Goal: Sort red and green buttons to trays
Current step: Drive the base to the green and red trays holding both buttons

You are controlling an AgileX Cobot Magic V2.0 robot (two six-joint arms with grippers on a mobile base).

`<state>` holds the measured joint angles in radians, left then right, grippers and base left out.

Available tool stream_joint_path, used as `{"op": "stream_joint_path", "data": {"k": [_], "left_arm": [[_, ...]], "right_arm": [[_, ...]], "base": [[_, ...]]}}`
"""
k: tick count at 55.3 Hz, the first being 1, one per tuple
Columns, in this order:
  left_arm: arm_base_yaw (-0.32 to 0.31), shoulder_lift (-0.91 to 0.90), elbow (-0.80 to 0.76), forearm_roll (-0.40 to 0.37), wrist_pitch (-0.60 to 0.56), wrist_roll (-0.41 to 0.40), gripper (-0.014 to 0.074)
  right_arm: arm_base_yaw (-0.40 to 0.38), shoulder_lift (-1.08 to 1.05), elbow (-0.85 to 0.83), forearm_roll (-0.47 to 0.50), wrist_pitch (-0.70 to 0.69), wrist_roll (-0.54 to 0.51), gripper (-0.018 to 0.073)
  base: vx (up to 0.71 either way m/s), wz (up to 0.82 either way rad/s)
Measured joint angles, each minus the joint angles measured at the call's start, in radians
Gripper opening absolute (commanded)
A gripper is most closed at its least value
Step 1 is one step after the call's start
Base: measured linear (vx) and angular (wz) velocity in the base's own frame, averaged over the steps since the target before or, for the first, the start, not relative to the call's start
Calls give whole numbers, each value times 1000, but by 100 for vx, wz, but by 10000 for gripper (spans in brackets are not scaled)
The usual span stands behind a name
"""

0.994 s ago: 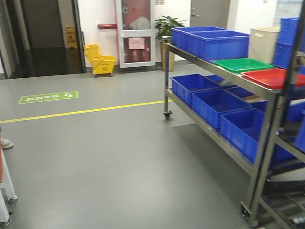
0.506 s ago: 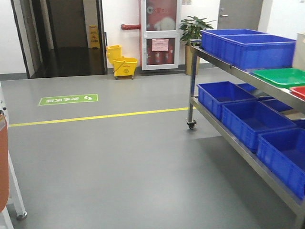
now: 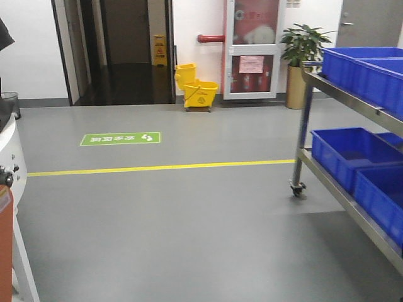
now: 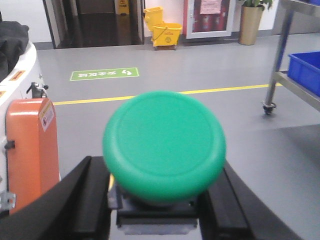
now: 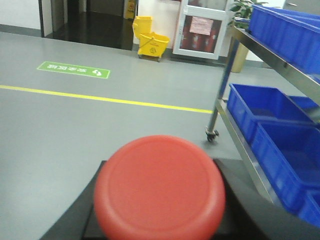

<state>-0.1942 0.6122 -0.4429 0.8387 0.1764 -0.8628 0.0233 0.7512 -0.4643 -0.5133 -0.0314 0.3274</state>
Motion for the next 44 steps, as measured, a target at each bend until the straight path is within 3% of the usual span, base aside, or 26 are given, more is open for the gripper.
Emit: {"op": "stream_joint_path", "data": {"k": [22, 44], "left_arm": [[0, 0, 0, -1, 1, 0, 5], [0, 0, 0, -1, 2, 0, 5]], "right_arm": [[0, 0, 0, 0, 0, 0, -8], [0, 0, 0, 0, 1, 0, -8]], "base": [[63, 4], [61, -31]]}}
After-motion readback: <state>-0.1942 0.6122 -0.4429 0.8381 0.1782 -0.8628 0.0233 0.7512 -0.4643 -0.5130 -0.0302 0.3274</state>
